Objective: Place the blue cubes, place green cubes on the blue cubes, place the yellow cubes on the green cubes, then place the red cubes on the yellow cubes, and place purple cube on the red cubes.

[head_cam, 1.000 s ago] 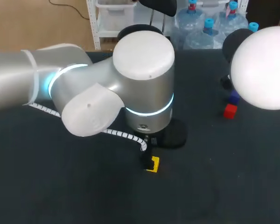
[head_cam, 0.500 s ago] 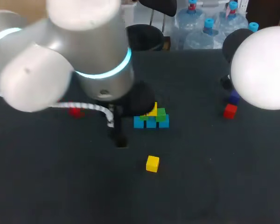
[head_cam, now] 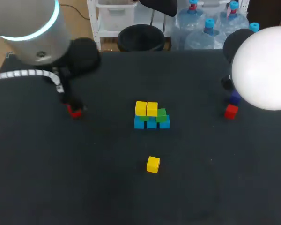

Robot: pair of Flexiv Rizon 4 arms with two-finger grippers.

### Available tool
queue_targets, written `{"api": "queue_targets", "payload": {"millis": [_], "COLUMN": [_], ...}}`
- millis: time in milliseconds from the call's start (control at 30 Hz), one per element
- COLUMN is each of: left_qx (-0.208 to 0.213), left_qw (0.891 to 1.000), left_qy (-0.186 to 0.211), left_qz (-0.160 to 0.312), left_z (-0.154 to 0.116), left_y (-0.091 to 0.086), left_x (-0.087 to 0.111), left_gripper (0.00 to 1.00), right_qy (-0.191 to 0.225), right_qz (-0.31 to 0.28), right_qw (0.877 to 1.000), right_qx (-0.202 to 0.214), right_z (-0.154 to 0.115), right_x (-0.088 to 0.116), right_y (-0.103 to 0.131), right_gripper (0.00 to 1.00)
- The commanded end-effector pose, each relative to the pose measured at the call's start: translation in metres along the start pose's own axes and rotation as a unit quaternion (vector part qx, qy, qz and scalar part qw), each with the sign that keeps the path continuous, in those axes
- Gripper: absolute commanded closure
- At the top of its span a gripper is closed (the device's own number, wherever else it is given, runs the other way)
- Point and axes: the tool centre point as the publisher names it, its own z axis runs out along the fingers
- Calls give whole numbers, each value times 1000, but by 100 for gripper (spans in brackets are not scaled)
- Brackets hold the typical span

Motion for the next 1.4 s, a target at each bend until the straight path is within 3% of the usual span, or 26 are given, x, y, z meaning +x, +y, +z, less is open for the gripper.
{"api": "queue_targets", "payload": {"millis": [33, 300, 533, 700, 800, 867, 1133, 1167, 1400], "left_qx": [-42, -82, -113, -130, -119, -110, -110, -110, -110], "left_qw": [996, 986, 975, 966, 962, 962, 962, 962, 962], "left_qy": [-12, -22, -74, -93, -102, -83, -83, -83, -83], "left_qz": [-77, -143, -175, -203, -222, -236, -236, -236, -236], "left_z": [6, 27, -6, -6, 2, 9, 9, 9, 9], "left_y": [15, 42, 71, 85, 87, 88, 88, 88, 88], "left_x": [37, 58, 63, 71, 78, 80, 80, 80, 80], "left_gripper": [0, 0, 0, 0, 0, 0, 0, 0, 0], "right_qy": [-2, -2, -2, -2, -2, -2, -2, 9, -32], "right_qz": [0, 0, 0, 0, 0, 0, 0, -16, -12], "right_qw": [1000, 1000, 1000, 1000, 1000, 1000, 1000, 1000, 999], "right_qx": [-1, -1, -1, -1, -1, -1, -1, -1, -34], "right_z": [0, 0, 0, 0, 0, 0, 0, -4, -52], "right_x": [1, 1, 1, 1, 1, 1, 1, -2, -26], "right_y": [-1, -1, -1, -1, -1, -1, -1, -4, -20], "right_gripper": [0, 0, 0, 0, 0, 0, 0, 0, 0]}}
